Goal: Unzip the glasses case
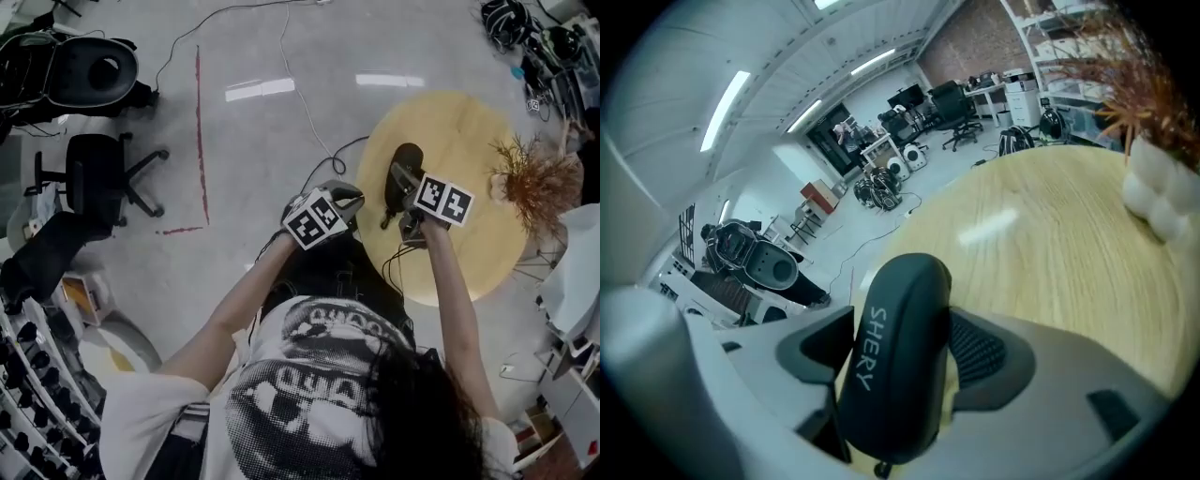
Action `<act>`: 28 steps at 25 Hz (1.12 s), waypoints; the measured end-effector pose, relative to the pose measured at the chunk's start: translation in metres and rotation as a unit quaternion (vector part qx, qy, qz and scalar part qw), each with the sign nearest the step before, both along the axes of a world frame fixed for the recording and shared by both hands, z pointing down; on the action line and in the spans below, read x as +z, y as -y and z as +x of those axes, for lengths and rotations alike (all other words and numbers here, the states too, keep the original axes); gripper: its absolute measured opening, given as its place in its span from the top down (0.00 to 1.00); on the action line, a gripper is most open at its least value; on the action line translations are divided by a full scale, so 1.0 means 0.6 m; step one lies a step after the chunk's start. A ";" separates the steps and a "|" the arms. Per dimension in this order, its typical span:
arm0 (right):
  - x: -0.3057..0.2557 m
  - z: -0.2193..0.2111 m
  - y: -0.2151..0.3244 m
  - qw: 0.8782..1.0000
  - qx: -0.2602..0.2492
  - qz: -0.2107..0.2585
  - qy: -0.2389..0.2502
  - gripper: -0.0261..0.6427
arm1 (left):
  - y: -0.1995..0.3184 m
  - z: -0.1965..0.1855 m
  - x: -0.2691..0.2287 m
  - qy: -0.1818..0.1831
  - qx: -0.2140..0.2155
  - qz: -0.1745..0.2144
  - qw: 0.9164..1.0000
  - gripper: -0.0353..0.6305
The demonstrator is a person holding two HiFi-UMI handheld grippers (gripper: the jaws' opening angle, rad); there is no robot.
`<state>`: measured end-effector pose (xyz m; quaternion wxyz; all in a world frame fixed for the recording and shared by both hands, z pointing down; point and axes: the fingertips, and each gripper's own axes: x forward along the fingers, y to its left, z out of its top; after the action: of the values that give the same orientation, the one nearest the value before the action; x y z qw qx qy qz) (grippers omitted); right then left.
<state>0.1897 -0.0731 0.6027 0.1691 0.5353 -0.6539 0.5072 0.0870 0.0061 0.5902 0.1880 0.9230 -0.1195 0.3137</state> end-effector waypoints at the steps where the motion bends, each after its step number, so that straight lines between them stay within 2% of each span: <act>1: -0.003 0.000 0.001 1.000 -0.006 0.007 -0.006 0.49 | 0.000 -0.007 -0.006 -0.002 -0.010 -0.004 1.000 0.92; 5: -0.032 0.004 0.003 0.998 -0.020 0.051 -0.033 0.50 | -0.002 -0.034 -0.043 -0.020 -0.044 -0.015 0.999 0.92; 11: -0.099 0.004 -0.027 0.990 -0.022 0.130 -0.049 0.55 | -0.010 -0.065 -0.104 -0.069 -0.092 -0.017 0.993 0.92; 17: -0.167 -0.067 -0.119 0.983 -0.011 0.177 -0.046 0.67 | -0.054 -0.108 -0.170 -0.110 -0.090 -0.006 0.990 0.92; 21: -0.215 -0.113 -0.201 0.976 -0.010 0.213 -0.039 0.71 | -0.103 -0.130 -0.206 -0.112 -0.074 0.017 0.991 0.92; 28: -0.262 -0.189 -0.306 0.961 -0.030 0.271 -0.044 0.77 | -0.183 -0.193 -0.232 -0.126 -0.080 0.044 0.988 0.92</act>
<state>0.0762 0.1102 0.4457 0.0614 0.5632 -0.7743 0.2820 -0.0286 0.1159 0.4510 0.1852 0.9501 -0.1816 0.1735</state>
